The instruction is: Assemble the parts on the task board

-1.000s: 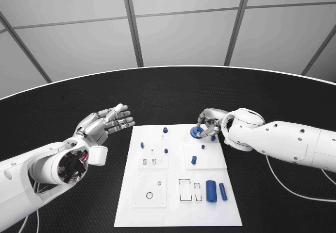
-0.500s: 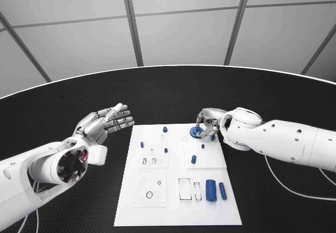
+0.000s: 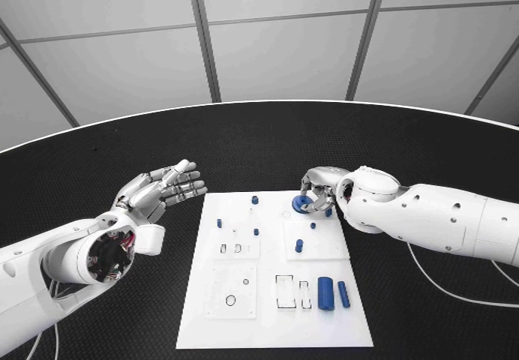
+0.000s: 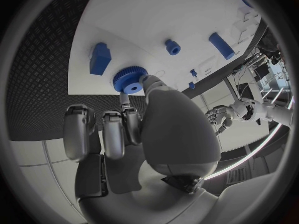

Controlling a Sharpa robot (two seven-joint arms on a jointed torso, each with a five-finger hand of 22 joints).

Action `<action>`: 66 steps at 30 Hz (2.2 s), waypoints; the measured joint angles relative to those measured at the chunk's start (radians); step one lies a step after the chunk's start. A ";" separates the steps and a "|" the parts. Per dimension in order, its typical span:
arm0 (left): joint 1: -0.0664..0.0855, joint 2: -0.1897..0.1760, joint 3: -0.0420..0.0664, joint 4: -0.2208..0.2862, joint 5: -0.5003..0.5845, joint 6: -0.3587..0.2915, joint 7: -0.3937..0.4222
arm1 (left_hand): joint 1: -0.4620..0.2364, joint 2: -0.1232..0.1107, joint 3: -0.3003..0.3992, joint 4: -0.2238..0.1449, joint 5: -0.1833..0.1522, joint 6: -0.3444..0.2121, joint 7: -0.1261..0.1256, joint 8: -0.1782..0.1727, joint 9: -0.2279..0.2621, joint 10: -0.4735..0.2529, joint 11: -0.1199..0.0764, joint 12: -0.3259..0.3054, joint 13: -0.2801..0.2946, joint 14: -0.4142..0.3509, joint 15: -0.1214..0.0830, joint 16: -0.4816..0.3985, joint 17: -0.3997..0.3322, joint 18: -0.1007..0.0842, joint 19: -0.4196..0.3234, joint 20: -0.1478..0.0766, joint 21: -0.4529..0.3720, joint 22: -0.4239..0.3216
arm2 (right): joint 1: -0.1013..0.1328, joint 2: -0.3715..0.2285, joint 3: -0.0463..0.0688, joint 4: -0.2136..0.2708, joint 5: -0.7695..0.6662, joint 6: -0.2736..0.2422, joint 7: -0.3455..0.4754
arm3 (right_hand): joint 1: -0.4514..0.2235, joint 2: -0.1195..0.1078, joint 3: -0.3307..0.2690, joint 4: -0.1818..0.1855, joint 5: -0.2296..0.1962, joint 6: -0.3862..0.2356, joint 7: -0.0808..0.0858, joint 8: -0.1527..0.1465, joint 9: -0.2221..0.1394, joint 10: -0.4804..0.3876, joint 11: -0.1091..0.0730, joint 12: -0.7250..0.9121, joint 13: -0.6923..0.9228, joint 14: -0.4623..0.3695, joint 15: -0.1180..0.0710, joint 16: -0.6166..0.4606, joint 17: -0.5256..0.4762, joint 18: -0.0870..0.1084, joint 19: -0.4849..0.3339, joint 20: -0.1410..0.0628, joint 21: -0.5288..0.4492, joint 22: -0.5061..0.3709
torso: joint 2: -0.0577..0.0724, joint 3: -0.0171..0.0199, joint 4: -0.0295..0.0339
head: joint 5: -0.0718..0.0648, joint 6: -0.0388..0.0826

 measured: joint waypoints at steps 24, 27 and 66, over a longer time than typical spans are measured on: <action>0.000 0.006 0.000 -0.010 0.000 -0.008 -0.003 | 0.005 0.005 0.006 0.000 0.000 0.000 0.000 0.000 0.000 -0.004 0.004 0.000 0.000 0.000 0.000 0.000 0.000 0.000 0.000 0.000 0.000 -0.001 | 0.000 -0.013 0.002 0.112 -0.038 -0.116 0.005 | -0.010 -0.040 0.181 -0.030 0.057 0.068 -0.001 -0.029 -0.031 0.002 -0.016 0.031 0.001 0.002 -0.013 0.004 0.001 -0.016 0.001 -0.007 0.014 0.000 | -0.001 -0.0004 -0.0002 | 0.001 0.012; 0.000 0.008 0.000 -0.011 0.000 -0.011 -0.005 | 0.005 0.005 0.006 0.000 0.000 0.000 0.000 0.000 0.000 -0.004 0.004 0.000 0.000 0.000 0.000 0.000 0.000 0.000 0.000 0.000 0.000 -0.001 | 0.000 -0.003 0.003 0.137 -0.055 -0.123 0.001 | -0.011 -0.043 0.187 -0.029 0.044 0.068 -0.001 -0.033 -0.031 0.002 -0.016 0.031 0.001 0.002 -0.013 0.004 0.001 -0.016 0.000 -0.007 0.016 0.000 | -0.001 -0.0016 0.0009 | 0.002 0.013; 0.000 0.015 0.000 0.002 0.000 -0.024 -0.015 | 0.017 0.005 0.017 -0.005 0.000 -0.004 -0.004 0.000 -0.001 -0.007 0.000 0.000 0.000 0.000 0.000 -0.005 0.000 0.000 0.000 0.000 0.000 -0.002 | 0.000 0.263 0.003 -0.022 -0.172 -0.086 0.020 | -0.032 -0.063 0.208 -0.035 0.022 0.095 -0.002 -0.041 -0.033 0.002 -0.016 0.031 0.000 0.002 -0.013 0.004 0.000 -0.016 0.000 -0.007 0.015 0.000 | 0.006 -0.0052 0.0099 | 0.009 0.013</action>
